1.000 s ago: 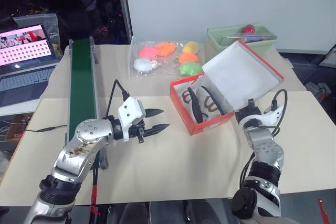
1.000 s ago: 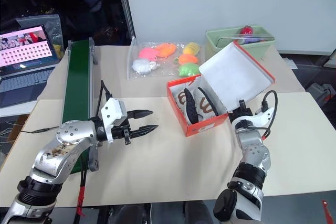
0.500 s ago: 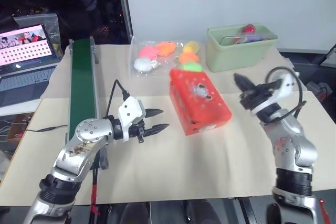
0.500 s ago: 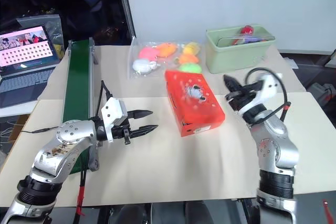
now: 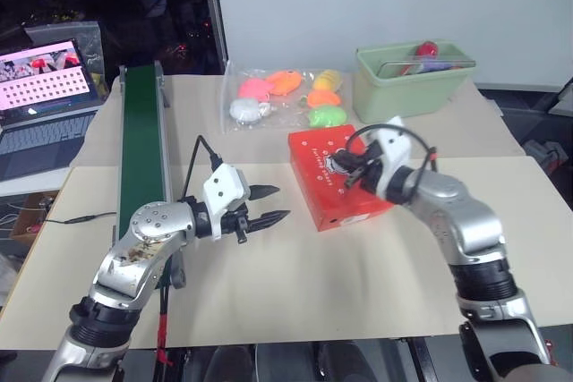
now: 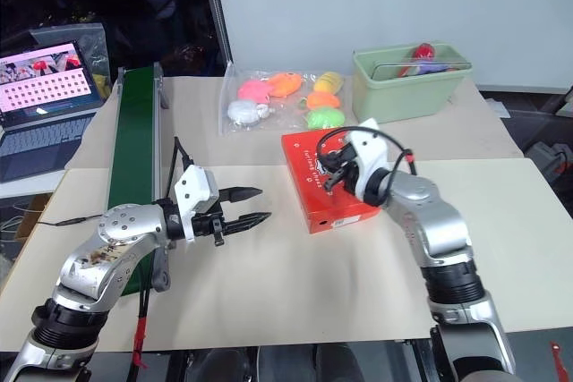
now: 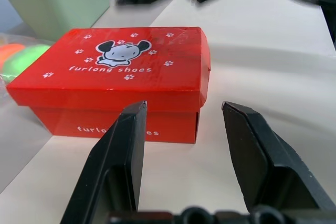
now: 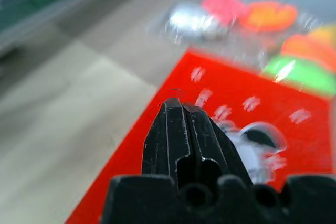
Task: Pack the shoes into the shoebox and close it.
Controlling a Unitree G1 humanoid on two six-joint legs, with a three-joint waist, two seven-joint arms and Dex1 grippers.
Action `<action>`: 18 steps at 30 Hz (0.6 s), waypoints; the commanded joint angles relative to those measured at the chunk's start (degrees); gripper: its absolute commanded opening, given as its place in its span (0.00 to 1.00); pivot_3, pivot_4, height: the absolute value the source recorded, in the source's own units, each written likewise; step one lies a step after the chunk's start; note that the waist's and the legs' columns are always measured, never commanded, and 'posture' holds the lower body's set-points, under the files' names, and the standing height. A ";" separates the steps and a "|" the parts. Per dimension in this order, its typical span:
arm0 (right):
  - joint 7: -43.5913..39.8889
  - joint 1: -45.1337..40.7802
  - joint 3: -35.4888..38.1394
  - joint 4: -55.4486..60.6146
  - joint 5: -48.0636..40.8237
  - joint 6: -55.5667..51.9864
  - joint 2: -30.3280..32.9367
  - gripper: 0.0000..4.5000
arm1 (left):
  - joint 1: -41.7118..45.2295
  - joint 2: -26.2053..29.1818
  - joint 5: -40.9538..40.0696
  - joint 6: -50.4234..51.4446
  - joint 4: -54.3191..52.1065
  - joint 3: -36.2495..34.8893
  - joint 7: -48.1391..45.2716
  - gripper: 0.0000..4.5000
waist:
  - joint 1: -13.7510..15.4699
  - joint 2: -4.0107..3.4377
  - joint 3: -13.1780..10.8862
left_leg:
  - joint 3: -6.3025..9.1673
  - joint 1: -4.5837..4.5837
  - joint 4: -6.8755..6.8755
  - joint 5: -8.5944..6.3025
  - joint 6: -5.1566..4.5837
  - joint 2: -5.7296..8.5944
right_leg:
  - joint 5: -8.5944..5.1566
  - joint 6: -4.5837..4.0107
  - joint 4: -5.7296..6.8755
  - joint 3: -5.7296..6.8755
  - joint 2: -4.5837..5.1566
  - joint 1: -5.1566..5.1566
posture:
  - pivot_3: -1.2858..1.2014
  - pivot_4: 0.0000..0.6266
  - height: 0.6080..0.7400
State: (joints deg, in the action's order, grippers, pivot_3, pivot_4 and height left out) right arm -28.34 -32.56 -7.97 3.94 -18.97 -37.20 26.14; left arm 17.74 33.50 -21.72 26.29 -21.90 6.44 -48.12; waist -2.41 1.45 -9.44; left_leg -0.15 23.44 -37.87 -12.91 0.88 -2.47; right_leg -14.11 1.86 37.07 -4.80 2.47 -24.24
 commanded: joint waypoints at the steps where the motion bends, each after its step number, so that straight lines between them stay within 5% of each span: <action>1: 1.58 -2.00 -3.06 -6.58 6.14 2.84 -1.51 0.01 | 0.77 -0.21 -0.43 -0.47 -1.91 -0.68 0.32 0.55 | 0.09 0.00 0.00 | 0.00 -0.02 0.00 0.00 0.00 0.00 | 0.00 -0.01 0.01 0.00 0.00 0.01 | 0.52 0.24 0.92; 13: -1.23 -1.09 -5.73 -11.44 11.03 2.47 -2.89 0.01 | -0.46 -0.20 -0.43 0.33 -3.28 -1.60 2.43 0.55 | -0.02 0.06 0.06 | 0.01 -0.18 0.00 0.00 0.00 -0.01 | 0.01 -0.01 0.03 0.01 -0.01 0.16 | 0.52 0.24 0.92; 18: -1.15 -2.32 1.81 -5.18 6.39 0.92 -3.18 0.01 | -0.88 -2.11 -1.30 2.45 -2.56 -4.45 7.18 0.55 | -0.01 0.07 0.06 | 0.01 -0.21 0.00 0.00 0.00 0.00 | 0.01 -0.01 0.06 0.01 0.00 0.17 | 0.52 0.24 0.92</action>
State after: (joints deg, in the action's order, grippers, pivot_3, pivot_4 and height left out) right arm -29.52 -34.61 -10.30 -4.74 -10.29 -34.96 22.96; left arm 17.12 31.89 -22.14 28.13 -23.06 4.43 -42.99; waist -2.42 1.53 -9.38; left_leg -0.13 23.26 -37.87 -12.91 0.88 -2.48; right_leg -14.10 1.85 37.13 -4.79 2.46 -24.11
